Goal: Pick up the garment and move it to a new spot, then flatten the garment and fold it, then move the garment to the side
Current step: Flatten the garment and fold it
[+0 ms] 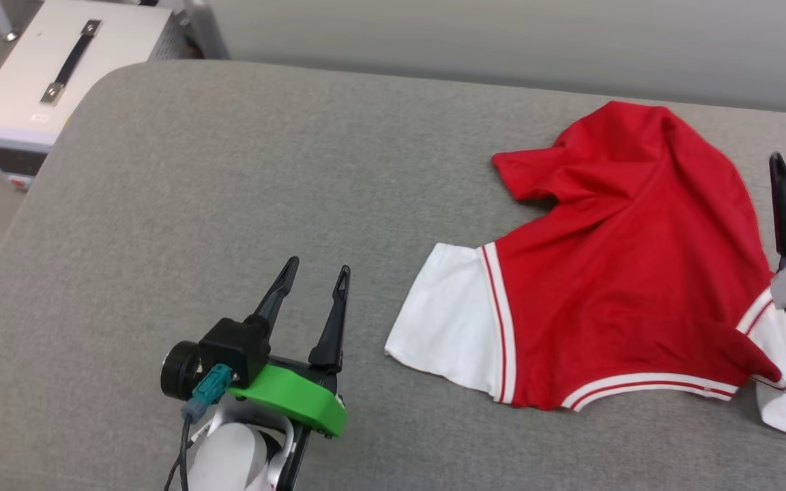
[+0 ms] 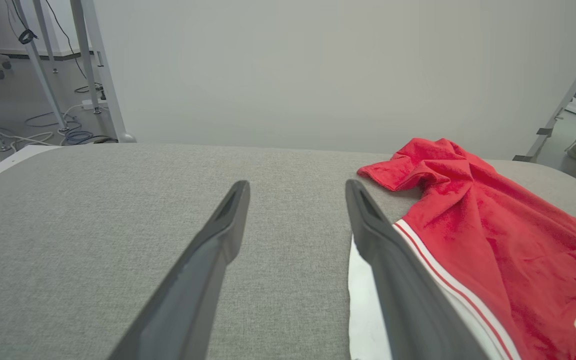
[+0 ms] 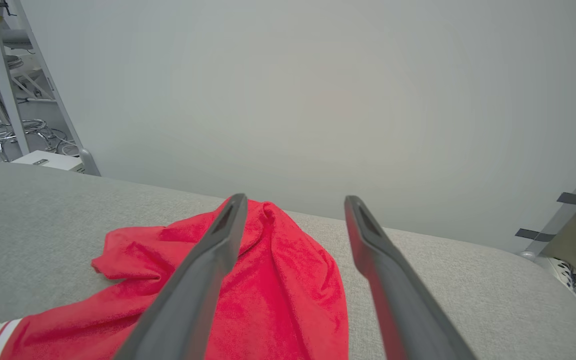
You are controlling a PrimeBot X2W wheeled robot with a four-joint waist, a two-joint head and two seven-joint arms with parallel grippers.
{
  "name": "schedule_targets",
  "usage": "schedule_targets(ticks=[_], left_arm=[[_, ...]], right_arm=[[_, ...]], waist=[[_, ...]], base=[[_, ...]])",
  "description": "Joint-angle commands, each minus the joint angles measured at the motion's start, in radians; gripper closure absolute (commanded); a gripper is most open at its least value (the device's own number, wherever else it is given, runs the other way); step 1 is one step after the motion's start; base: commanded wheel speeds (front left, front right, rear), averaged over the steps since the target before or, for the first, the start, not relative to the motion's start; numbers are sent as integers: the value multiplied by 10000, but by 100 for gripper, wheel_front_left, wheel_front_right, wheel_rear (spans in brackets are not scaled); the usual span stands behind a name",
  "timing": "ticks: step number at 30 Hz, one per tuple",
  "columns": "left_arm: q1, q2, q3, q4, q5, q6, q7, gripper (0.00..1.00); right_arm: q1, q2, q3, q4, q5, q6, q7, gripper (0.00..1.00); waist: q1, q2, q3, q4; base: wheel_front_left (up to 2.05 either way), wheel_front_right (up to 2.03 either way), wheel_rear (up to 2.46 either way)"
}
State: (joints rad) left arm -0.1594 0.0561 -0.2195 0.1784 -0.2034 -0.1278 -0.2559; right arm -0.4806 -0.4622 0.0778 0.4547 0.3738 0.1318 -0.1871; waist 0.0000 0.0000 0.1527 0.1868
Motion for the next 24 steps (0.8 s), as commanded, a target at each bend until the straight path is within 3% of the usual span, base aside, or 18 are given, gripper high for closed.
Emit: schedule_targets(ticks=[1, 8, 14, 24], left_arm=[[109, -29, 37, -37, -54, -25, -59, 0], [393, -37, 136, -99, -212, -27, -59, 0], [670, -43, 124, -62, -361, -28, -59, 0], [1136, -54, 273, -296, -872, -28, -59, 0]], right_arm=[[516, 232, -250, -421, -96, -11, -126, 0], [2890, 1477, -1353, -2932, -735, -11, -219, 0], [4319, 2411, -1824, -4333, -1077, -11, -233, 0], [5322, 3329, -2022, -4811, -1381, -11, -581, 0]], waist=[[0, 0, -513, -582], [0, 0, -765, -1024], [0, 0, -888, -1185], [0, 0, -915, -1295]], base=[[0, 0, 0], [0, 0, 0], [0, 0, 0], [0, 0, 0]])
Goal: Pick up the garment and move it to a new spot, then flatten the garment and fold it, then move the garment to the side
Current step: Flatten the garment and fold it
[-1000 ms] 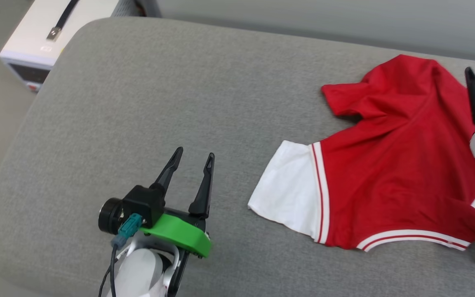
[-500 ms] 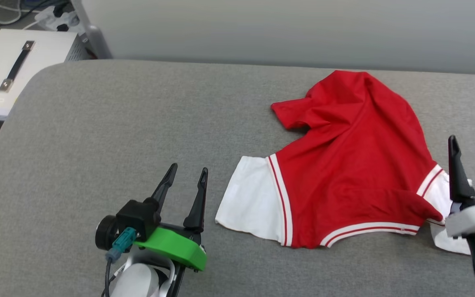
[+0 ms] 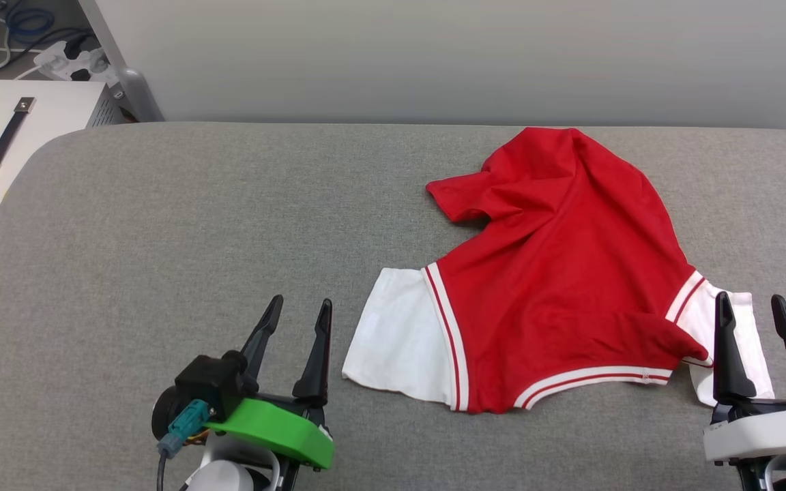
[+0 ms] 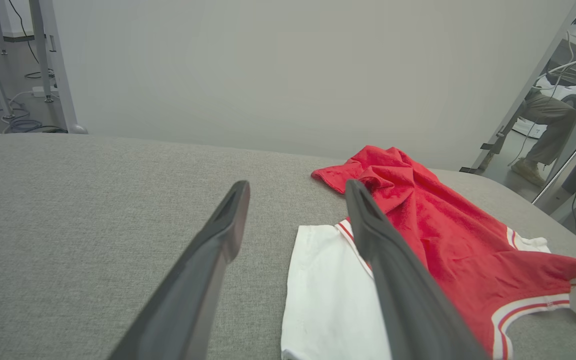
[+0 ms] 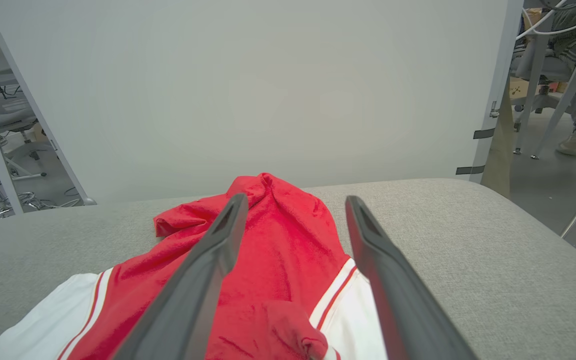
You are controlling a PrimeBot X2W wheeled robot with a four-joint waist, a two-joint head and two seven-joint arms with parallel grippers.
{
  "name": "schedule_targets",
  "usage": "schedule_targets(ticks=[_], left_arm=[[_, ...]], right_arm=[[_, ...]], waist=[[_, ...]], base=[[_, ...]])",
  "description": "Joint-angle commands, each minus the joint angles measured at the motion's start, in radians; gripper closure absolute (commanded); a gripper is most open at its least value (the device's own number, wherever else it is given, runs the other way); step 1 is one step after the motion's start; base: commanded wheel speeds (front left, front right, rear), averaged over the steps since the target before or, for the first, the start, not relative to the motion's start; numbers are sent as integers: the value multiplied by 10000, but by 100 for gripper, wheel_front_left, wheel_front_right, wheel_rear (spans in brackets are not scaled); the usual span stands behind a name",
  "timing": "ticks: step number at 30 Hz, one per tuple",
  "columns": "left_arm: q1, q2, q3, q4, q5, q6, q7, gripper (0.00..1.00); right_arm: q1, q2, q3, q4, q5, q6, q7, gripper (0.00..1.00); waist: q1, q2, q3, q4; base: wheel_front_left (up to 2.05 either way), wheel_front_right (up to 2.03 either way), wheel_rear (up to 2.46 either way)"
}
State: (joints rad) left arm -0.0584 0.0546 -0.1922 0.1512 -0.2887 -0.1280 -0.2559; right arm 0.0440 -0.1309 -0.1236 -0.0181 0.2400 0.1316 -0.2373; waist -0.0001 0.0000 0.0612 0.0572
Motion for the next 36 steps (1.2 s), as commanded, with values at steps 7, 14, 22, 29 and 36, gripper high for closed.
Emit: schedule_targets(ticks=[7, 14, 22, 29, 36], left_arm=[[164, -41, -136, -18, 180, -26, -59, 0], [3, -41, -362, 85, 421, -26, -59, 0], [-828, 114, -777, 822, 408, 99, 2566, 0], [-1445, 418, -1234, -56, 260, 323, 7040, 0], [-1756, 934, -1315, -416, 909, 995, 8906, 0]], right_arm=[[96, 91, -87, -121, -133, -9, -171, 0], [69, 20, -120, -111, -139, -9, -189, 0], [-27, -5, -5, -256, -162, -9, -126, 0], [-234, 54, 174, -437, -246, -9, 89, 0], [-429, 85, 318, -523, -266, -9, 118, 0]], waist=[[1, 0, 4, 59], [1, 0, 126, 65], [1, 0, 436, -94], [1, 0, 874, -384], [1, 0, 1278, -743]], base=[[0, 0, 0], [0, 0, 0], [0, 0, 0], [0, 0, 0], [0, 0, 0]])
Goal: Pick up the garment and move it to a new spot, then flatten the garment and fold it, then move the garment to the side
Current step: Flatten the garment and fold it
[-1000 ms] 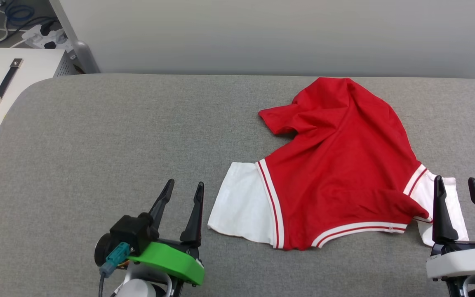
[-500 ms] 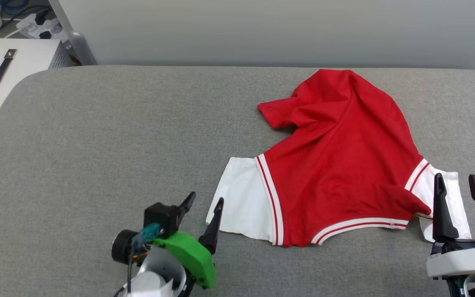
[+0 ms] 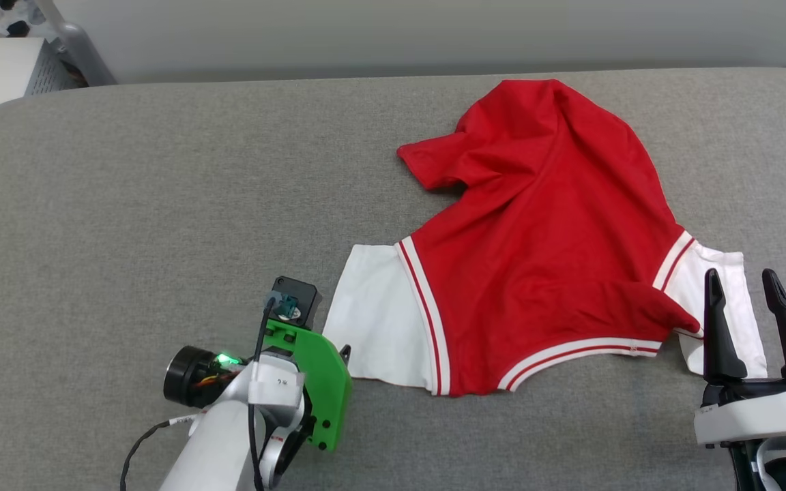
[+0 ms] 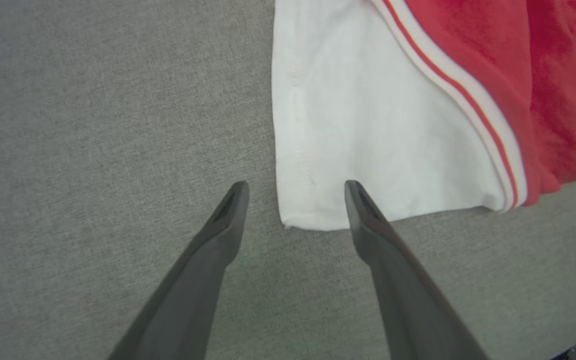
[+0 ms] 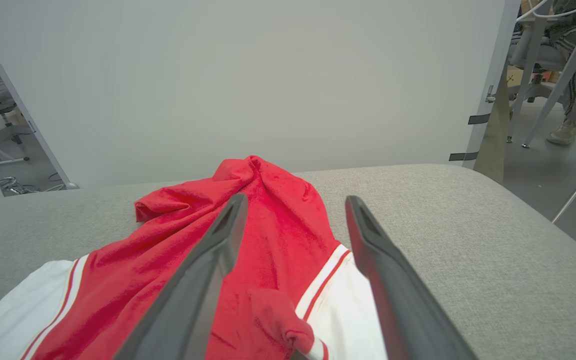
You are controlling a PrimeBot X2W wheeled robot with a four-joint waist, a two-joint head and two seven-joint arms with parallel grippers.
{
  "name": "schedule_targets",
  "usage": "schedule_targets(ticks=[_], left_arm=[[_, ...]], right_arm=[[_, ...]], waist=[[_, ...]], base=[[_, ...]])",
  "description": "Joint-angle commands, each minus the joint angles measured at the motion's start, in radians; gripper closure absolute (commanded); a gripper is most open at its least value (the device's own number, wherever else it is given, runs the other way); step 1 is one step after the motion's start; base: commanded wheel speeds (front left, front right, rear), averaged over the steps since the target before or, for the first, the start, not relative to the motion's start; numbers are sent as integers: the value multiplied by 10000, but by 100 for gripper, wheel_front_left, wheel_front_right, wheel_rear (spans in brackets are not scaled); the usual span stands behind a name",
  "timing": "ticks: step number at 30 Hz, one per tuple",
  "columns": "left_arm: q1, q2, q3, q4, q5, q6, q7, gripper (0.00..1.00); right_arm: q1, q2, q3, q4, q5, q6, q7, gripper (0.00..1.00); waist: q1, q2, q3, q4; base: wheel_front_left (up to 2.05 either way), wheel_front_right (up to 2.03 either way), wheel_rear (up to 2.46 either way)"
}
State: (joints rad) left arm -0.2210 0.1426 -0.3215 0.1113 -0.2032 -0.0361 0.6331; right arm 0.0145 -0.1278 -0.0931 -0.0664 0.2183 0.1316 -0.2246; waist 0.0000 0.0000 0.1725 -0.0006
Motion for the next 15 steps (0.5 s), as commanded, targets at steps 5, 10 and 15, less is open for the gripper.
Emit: schedule_targets(ticks=[5, 10, 15], left_arm=[[-123, 114, 52, 232, 33, 241, 137, 0], [-165, 162, 86, 618, -54, 245, 71, 0], [-295, 105, 96, 1156, -206, 196, -94, 0]], right_arm=[[-183, 25, 70, 0, -122, -9, -42, 0], [-235, 1, 133, 9, -199, -9, -85, 0], [-332, -20, 169, -29, -220, -9, -110, 0]], waist=[[0, 0, 348, -317], [0, 0, 532, -379], [0, 0, 723, -373]], base=[[0, 0, 0], [0, 0, 0], [0, 0, 0]])
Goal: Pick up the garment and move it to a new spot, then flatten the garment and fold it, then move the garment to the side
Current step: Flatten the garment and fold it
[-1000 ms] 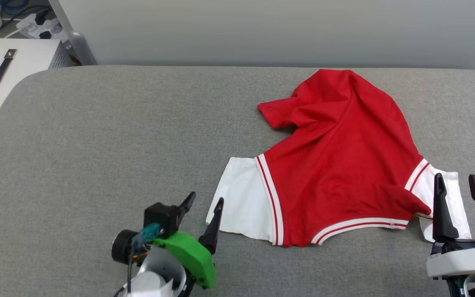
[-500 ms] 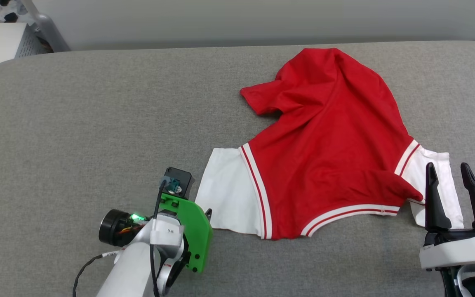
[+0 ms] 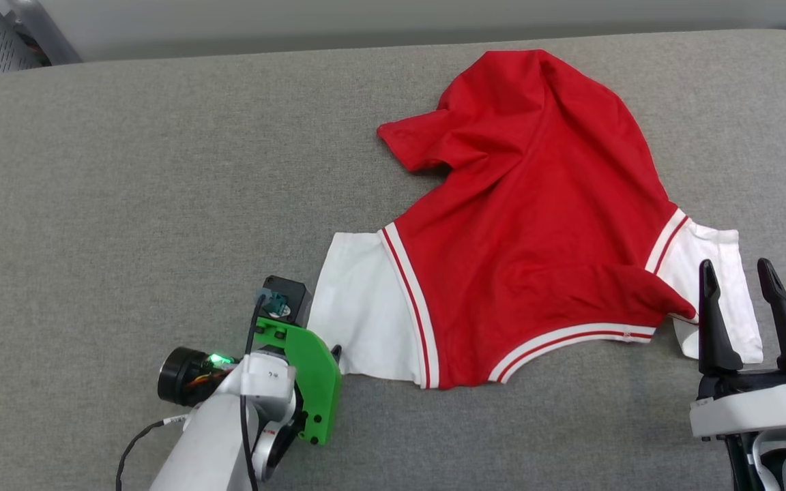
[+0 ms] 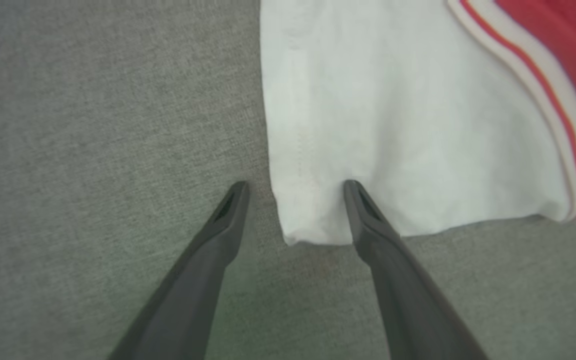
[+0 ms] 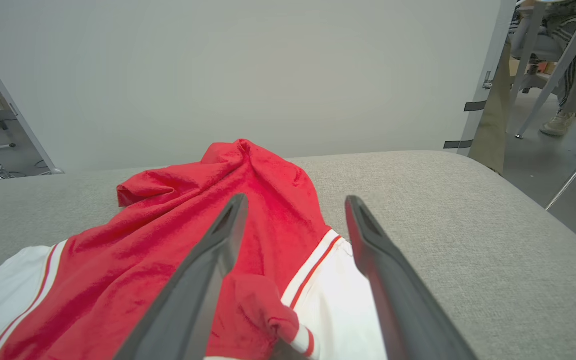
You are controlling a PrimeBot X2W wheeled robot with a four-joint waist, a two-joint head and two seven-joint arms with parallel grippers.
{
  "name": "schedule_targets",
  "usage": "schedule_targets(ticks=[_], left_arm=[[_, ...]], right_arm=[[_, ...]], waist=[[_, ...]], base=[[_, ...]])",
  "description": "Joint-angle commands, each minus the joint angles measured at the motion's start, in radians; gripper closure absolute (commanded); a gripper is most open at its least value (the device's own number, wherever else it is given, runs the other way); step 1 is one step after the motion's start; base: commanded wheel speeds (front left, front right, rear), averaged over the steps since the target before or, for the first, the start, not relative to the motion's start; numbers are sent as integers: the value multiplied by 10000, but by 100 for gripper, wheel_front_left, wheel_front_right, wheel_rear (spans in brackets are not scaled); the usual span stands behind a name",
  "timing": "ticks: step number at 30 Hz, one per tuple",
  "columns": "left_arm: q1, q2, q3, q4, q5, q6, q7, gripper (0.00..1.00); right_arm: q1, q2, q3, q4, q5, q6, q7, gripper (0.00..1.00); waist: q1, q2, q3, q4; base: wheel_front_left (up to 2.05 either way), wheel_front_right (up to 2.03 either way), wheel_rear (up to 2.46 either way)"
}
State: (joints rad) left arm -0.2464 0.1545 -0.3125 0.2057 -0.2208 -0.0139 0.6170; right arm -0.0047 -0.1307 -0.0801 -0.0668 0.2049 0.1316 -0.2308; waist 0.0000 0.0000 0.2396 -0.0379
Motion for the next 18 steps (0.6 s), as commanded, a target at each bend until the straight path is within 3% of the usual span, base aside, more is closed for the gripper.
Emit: schedule_targets(ticks=[1, 2, 3, 7, 12, 15, 18], left_arm=[[-48, 4, -21, 331, -47, -65, 113, 0], [-37, 15, -72, 475, -93, -142, 209, 54], [-19, 12, -120, 574, -155, -231, 281, 100], [97, -90, -97, 684, -595, -472, 229, 100], [280, 55, 299, 302, -749, -198, -208, 100], [399, 123, 621, -146, -935, -46, -475, 100], [596, 93, 982, -850, -1321, 31, -688, 100]], right_arm=[[-151, -7, 49, -34, -90, -9, -44, 0], [-164, -24, 48, -51, -91, -9, -34, 0], [-174, -38, 41, -64, -92, -9, -27, 0], [-149, -82, -78, -57, -116, -9, 37, 0], [33, -193, -171, -4, -124, -9, 448, 0], [138, -371, -179, 61, 31, -9, 1092, 0], [262, -651, -202, 87, 442, -9, 2424, 0]], waist=[[0, 0, 71, 4], [0, 0, 95, 13], [0, 0, 110, 24], [0, 0, 12, 145], [0, 0, -330, 401], [0, 0, -511, 557], [0, 0, -635, 688]], base=[[0, 0, 0], [0, 0, 0], [0, 0, 0], [0, 0, 0], [0, 0, 0], [0, 0, 0], [0, 0, 0]])
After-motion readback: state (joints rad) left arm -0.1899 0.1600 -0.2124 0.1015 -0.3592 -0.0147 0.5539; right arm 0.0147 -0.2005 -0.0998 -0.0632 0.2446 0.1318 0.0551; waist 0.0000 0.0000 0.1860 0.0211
